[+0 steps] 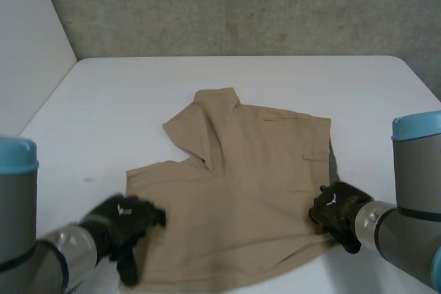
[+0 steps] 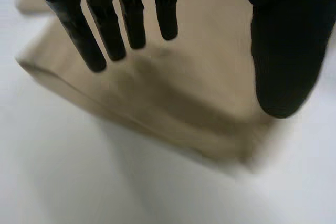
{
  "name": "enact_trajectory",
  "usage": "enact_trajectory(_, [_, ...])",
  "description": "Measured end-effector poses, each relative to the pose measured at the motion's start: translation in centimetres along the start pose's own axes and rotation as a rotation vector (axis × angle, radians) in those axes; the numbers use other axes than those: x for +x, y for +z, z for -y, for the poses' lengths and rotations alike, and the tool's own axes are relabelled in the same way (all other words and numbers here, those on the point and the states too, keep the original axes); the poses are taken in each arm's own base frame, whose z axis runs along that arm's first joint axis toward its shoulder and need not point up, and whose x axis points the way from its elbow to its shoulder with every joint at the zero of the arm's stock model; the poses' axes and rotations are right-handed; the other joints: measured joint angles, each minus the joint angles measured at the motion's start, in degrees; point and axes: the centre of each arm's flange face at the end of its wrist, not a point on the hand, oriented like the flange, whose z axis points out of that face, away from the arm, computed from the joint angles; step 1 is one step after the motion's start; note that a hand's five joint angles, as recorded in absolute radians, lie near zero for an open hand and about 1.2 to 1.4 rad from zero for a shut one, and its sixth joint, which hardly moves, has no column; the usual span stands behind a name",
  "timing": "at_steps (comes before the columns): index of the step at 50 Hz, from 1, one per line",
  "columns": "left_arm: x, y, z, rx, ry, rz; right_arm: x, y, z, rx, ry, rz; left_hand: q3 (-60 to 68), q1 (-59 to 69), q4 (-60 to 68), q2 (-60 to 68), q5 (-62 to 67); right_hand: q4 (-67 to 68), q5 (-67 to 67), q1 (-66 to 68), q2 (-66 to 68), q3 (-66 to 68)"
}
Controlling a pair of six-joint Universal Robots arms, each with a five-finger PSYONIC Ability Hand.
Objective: Fold the shorts.
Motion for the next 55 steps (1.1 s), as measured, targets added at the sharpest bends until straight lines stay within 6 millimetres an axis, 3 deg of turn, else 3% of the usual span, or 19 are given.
enact_trajectory(3, [-0.7, 0.4, 1.4, 0.063, 0.011, 0.027, 0.2, 0.3, 0.1, 0.017, 0.007, -0.024, -1.87, -0.29, -2.22, -1.80, -2.17, 0.00, 0.00, 0.00, 0.00, 0.00])
enact_trajectory(10, [-4.2, 3.4, 8.6, 0.354, 0.063, 0.148, 0.7, 1.0, 0.6, 0.068, 0.032, -0.084, -4.96, -1.34, -5.00, -4.69, -5.15, 0.00, 0.00, 0.00, 0.00, 0.00])
enact_trajectory(16, [-5.8, 9.1, 12.3, 0.498, 0.097, 0.139, 0.5, 1.3, 0.6, 0.076, 0.033, -0.086, -1.39, 0.00, -1.09, -1.07, -0.71, 0.00, 0.00, 0.00, 0.00, 0.00])
enact_trajectory(17, [-5.8, 9.1, 12.3, 0.498, 0.097, 0.139, 0.5, 1.3, 0.6, 0.076, 0.033, -0.086, -1.39, 0.00, -1.09, -1.07, -0.71, 0.00, 0.00, 0.00, 0.00, 0.00])
enact_trajectory(19, [-6.2, 12.4, 13.0, 0.528, 0.111, 0.111, 0.4, 1.5, 0.6, 0.079, 0.032, -0.088, 0.00, 2.19, 0.35, 0.34, 0.66, 0.00, 0.00, 0.00, 0.00, 0.00])
enact_trajectory(24, [-6.5, 17.4, 13.2, 0.554, 0.134, 0.067, 0.4, 1.7, 0.6, 0.082, 0.031, -0.093, 1.86, 3.72, 2.28, 2.18, 2.64, 0.00, 0.00, 0.00, 0.00, 0.00])
enact_trajectory(29, [-6.3, 20.7, 12.9, 0.578, 0.174, 0.016, 0.4, 1.8, 0.6, 0.084, 0.032, -0.096, 2.50, 3.97, 3.04, 2.87, 3.41, 0.00, 0.00, 0.00, 0.00, 0.00])
enact_trajectory(35, [-5.9, 22.9, 12.2, 0.578, 0.205, -0.045, 0.5, 1.8, 0.5, 0.083, 0.034, -0.101, 6.24, 8.72, 6.75, 6.56, 6.97, 0.00, 0.00, 0.00, 0.00, 0.00])
enact_trajectory(37, [-5.8, 23.4, 12.1, 0.572, 0.206, -0.053, 0.6, 1.8, 0.5, 0.082, 0.036, -0.103, 22.44, 26.98, 22.28, 22.95, 22.08, 0.00, 0.00, 0.00, 0.00, 0.00])
enact_trajectory(40, [-6.4, 23.9, 12.1, 0.561, 0.199, -0.019, 0.7, 1.9, 0.4, 0.082, 0.038, -0.106, 39.76, 44.74, 40.44, 40.50, 40.04, 0.00, 0.00, 0.00, 0.00, 0.00])
enact_trajectory(48, [-8.5, 23.7, 11.4, 0.461, 0.205, 0.146, 0.8, 1.9, 0.4, 0.085, 0.039, -0.112, 44.99, 45.30, 45.93, 45.87, 42.93, 0.00, 0.00, 0.00, 0.00, 0.00])
enact_trajectory(55, [-9.6, 21.2, 9.4, 0.302, 0.306, 0.258, 0.9, 1.9, 0.5, 0.090, 0.037, -0.116, 45.01, 45.30, 45.94, 45.92, 42.93, 0.00, 0.00, 0.00, 0.00, 0.00])
